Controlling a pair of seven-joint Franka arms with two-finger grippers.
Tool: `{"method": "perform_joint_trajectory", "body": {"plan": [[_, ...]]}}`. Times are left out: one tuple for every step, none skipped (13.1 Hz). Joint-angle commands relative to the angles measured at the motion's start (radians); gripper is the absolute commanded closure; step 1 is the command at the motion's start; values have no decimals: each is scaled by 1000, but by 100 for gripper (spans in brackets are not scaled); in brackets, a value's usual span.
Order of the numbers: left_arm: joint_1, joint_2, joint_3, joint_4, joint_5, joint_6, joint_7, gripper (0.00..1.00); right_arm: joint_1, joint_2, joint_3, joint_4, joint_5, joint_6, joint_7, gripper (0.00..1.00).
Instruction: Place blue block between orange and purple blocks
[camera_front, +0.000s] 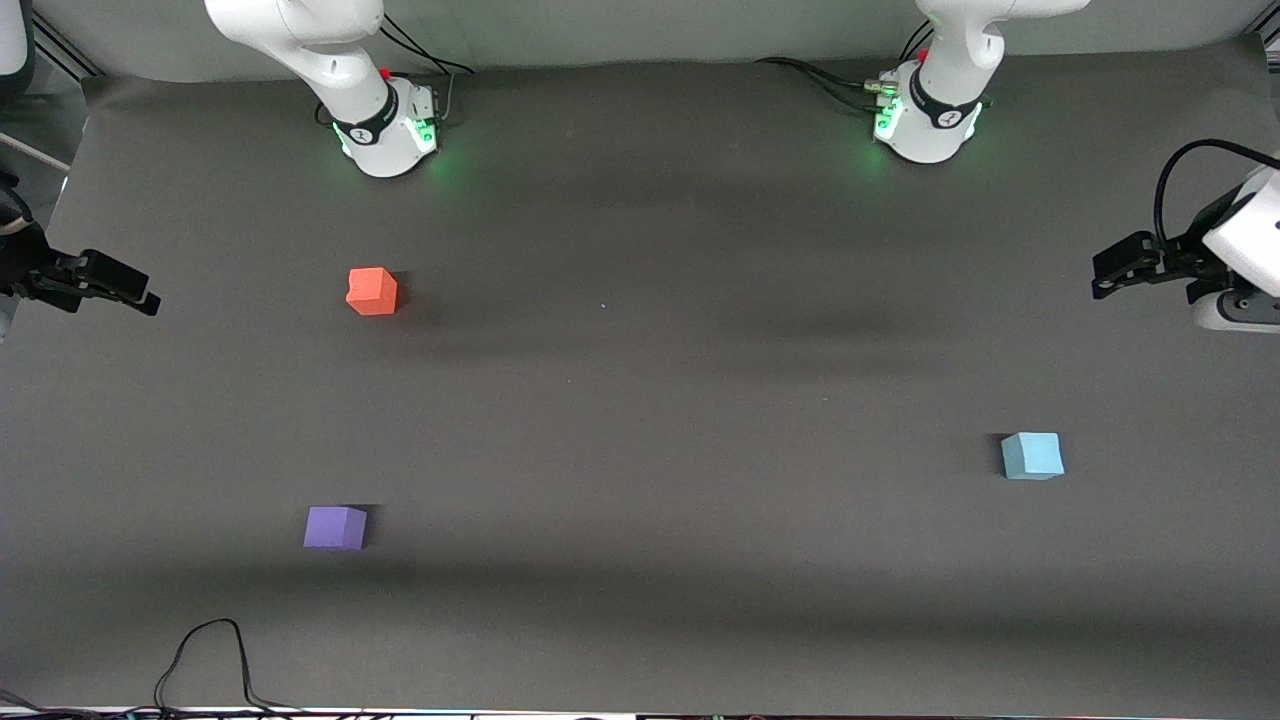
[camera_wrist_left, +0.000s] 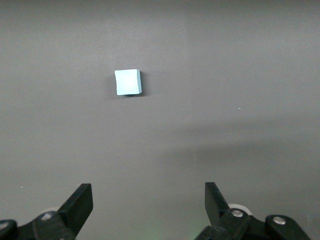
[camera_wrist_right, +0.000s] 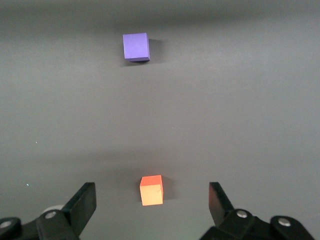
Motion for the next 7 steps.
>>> {"method": "perform_joint_trajectory", "body": {"plan": [[8,-14,-7,-2,-13,-19,-8,0,9,-6,-5,5,-12,-11,20,0],[7,-12,-7,-2,-13,-20,-11,0,9,-6,-5,5,-13,-11,20,0],[7,-9,-7,-2,-16,-20,-16,0,9,-6,-6,5,-12,-11,20,0],[8,-6,-5,-2,-13,-20,-17,0,9,-6,-5,5,-12,-11,20,0],[11,-6,-5,-7,-13,-22,-16,0,9,-7,-5,5,-12,-11,20,0],[12,-8,-5,-8,-11,-22,-11,0,9,-7,-5,4,-12,-13,20,0],[13,-5,-4,-10,-11,-19,-8,0,9,-7,-6,4,-13,-11,20,0]]}}
